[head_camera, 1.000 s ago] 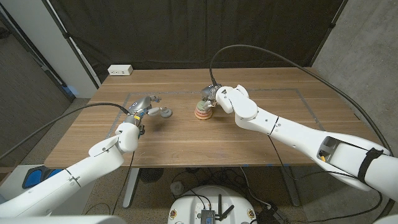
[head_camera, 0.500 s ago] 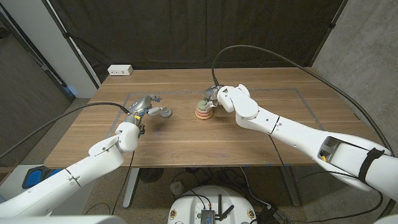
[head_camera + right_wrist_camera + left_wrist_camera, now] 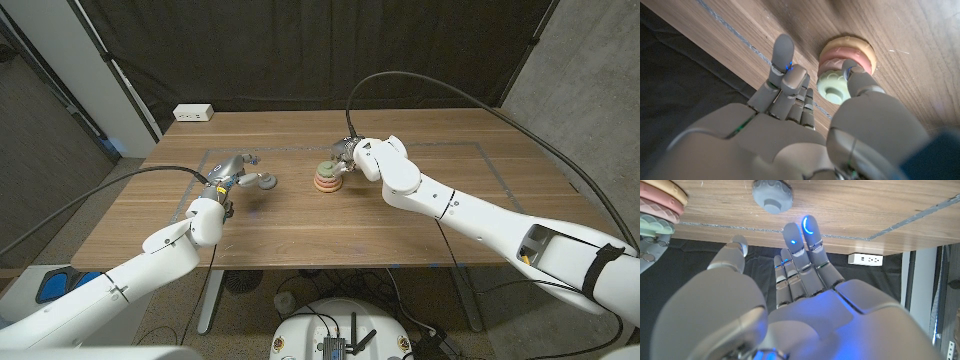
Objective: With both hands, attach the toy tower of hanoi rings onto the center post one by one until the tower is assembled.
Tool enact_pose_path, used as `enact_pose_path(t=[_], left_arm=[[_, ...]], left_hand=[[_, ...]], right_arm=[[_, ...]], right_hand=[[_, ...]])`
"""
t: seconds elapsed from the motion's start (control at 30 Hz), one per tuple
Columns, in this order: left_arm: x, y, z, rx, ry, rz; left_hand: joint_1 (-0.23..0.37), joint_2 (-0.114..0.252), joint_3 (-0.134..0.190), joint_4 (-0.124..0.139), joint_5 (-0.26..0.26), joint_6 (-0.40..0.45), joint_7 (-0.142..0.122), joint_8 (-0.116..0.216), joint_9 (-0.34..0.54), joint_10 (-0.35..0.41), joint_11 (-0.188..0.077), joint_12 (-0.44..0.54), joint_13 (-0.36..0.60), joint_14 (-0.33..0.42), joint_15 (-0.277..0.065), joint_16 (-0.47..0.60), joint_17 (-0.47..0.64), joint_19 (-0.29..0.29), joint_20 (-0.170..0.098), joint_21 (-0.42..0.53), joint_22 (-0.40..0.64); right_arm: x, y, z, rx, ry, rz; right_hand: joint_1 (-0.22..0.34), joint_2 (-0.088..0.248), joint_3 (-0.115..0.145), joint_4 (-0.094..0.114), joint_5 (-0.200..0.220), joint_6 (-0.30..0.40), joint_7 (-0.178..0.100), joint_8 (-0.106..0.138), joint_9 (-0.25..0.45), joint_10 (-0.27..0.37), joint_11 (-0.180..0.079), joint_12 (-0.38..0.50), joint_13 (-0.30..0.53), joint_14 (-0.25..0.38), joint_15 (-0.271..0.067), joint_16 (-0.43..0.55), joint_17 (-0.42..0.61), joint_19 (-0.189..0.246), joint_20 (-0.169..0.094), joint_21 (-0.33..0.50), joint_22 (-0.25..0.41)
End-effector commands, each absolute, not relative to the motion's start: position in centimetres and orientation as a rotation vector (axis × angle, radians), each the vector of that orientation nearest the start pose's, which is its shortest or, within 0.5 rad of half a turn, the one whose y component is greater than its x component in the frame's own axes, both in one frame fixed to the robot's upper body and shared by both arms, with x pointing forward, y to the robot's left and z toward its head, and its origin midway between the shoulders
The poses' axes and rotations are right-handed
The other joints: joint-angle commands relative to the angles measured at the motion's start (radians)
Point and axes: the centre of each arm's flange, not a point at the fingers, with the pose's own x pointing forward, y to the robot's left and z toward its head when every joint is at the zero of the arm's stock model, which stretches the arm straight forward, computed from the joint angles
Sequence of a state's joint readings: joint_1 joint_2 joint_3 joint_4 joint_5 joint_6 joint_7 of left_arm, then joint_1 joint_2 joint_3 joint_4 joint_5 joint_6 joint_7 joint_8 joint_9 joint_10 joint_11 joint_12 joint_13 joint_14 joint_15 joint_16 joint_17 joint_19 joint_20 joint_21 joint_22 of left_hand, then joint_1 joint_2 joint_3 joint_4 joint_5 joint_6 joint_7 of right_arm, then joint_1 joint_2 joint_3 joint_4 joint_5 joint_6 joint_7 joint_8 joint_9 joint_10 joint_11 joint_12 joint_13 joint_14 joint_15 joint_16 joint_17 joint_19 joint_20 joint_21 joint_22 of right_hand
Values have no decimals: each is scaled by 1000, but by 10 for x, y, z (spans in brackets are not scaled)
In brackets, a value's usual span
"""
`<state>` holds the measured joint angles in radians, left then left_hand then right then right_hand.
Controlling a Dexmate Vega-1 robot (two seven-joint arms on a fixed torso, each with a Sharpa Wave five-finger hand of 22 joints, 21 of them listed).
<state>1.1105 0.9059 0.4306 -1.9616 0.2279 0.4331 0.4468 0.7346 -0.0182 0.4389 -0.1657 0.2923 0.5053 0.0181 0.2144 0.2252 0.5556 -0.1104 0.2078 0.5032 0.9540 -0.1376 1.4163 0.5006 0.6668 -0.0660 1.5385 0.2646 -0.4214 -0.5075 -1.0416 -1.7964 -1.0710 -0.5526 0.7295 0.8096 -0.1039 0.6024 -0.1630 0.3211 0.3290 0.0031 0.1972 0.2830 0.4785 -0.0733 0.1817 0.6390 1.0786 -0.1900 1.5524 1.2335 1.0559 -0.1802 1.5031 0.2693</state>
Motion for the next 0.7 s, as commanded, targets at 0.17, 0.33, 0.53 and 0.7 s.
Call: enact_pose_path(t=[0.17,0.33,0.53,0.7], left_arm=[[540,301,-37,1056,-532,365],[540,301,-39,1014,-529,349],[540,296,-41,1013,-513,379],[537,291,-44,1034,-524,427]], left_hand=[[-5,-2,8,-1,-3,-1,-5,-3,3,6,1,-3,1,5,-81,4,3,4,-141,4,2],[-6,-3,8,0,-3,-4,-5,-4,3,5,0,-3,1,2,-81,2,1,4,-141,3,1],[-8,-4,8,0,-4,-1,-6,-2,3,7,0,-1,2,4,-81,4,2,5,-141,5,4],[-11,-7,7,1,-4,-1,-8,-2,3,7,-2,-2,2,5,-81,6,5,3,-140,4,3]], right_arm=[[577,-74,37,-1799,-369,68],[573,-88,37,-1760,-411,51],[569,-103,35,-1741,-419,57],[565,-114,30,-1719,-445,32]], right_hand=[[11,12,11,-1,-4,47,-14,25,3,5,-18,13,-4,-7,-28,-2,3,-3,-42,0,4],[20,17,18,-3,-4,75,-13,37,6,-63,7,-3,-12,-15,-26,-3,4,-18,-40,-4,1],[21,17,22,-3,-4,82,-38,39,5,-65,8,6,-17,-27,-26,-7,3,-26,-40,-3,1],[22,19,23,-3,-3,81,-41,38,5,-61,1,10,-18,-31,-26,-8,2,-32,-40,-5,-1]])
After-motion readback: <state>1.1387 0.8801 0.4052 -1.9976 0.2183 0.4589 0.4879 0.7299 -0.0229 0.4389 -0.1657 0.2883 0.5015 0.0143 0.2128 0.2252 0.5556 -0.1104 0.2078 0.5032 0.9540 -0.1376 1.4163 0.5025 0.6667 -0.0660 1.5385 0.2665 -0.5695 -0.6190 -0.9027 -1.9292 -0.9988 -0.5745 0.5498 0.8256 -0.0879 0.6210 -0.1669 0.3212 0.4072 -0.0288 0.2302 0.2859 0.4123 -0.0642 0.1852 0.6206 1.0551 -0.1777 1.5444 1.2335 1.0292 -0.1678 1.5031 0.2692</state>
